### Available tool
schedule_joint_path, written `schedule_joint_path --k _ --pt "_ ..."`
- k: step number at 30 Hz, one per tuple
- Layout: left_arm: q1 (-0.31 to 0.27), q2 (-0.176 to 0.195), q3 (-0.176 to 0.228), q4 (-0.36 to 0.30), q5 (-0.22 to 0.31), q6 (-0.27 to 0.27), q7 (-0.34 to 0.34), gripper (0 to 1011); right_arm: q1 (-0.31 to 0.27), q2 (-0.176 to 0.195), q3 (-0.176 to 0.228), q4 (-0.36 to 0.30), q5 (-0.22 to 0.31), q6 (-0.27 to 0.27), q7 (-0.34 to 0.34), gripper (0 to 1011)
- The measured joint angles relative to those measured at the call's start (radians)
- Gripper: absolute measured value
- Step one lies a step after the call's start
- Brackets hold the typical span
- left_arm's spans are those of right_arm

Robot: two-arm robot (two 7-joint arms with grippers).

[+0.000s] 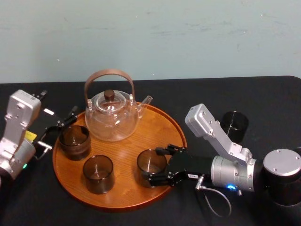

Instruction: Pick up the glass from the table and place it on the tray.

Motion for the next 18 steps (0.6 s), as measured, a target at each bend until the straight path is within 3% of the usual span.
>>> schedule_joint_path --k 5,18 --pt "0.000 0.000 0.000 0.000 0.000 0.000 0.000 1001 0.000 0.000 0.001 0.000 0.001 0.000 0.000 1004" --pt "0.000 0.000 0.000 0.000 0.000 0.000 0.000 1001 -0.001 0.000 0.002 0.000 0.002 0.001 0.000 1004"
